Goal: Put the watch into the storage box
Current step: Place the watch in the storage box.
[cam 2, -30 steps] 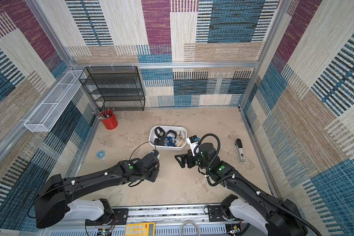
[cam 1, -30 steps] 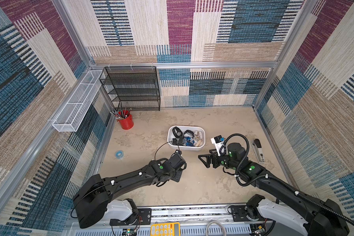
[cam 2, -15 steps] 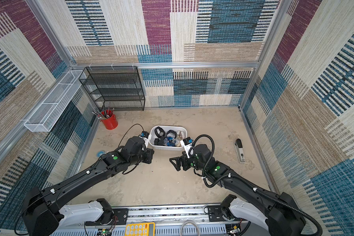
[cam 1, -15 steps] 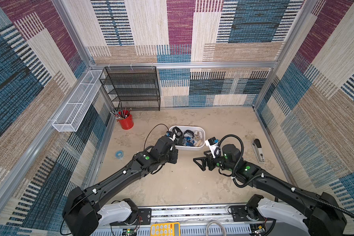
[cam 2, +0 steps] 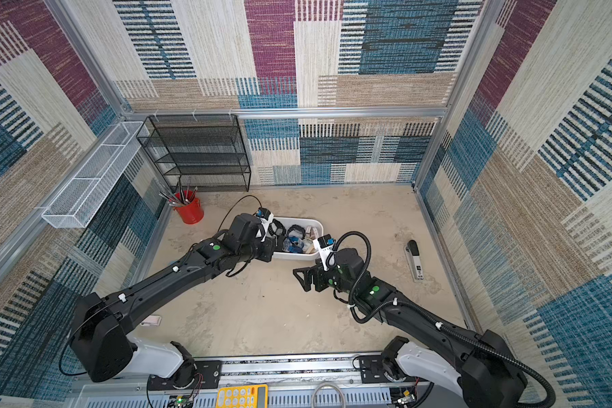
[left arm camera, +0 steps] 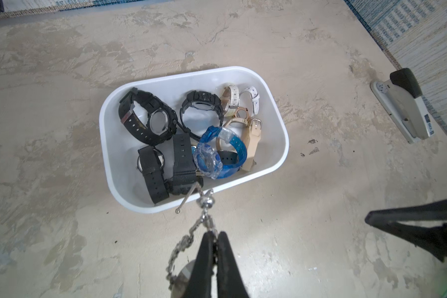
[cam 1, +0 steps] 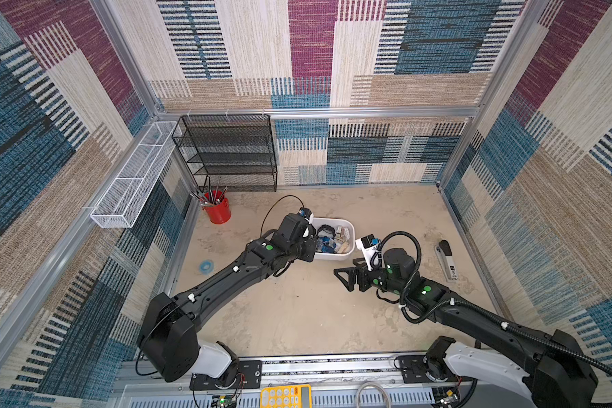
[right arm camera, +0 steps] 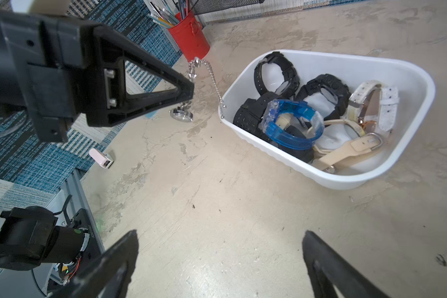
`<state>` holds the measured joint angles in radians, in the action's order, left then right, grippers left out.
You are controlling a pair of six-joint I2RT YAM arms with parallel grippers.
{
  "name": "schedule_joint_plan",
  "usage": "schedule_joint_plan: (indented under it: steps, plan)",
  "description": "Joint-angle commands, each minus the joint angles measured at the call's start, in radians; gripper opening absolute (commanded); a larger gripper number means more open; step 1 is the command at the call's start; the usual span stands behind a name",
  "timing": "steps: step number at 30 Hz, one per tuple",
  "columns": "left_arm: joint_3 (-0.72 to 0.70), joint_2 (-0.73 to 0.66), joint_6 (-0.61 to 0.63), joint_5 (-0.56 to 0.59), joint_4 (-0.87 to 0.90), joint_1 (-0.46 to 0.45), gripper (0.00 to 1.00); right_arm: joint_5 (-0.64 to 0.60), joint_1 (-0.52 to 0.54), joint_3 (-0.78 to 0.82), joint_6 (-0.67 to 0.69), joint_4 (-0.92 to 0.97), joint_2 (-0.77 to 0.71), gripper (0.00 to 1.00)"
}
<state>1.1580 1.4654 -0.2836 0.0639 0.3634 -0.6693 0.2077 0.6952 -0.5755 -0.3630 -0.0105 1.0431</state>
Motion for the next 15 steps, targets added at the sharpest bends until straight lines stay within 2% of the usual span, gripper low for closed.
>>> schedule_joint_plan:
  steps: [1,15]
  plan:
    - [0.027,0.039,0.05,-0.001,-0.047,0.015,0.0,-0.011,0.001,-0.009,-0.013,-0.039,0.005,1.0]
    - [0.122,0.247,0.067,-0.01,-0.099,0.087,0.0,-0.025,0.001,-0.025,-0.013,-0.058,0.051,1.0]
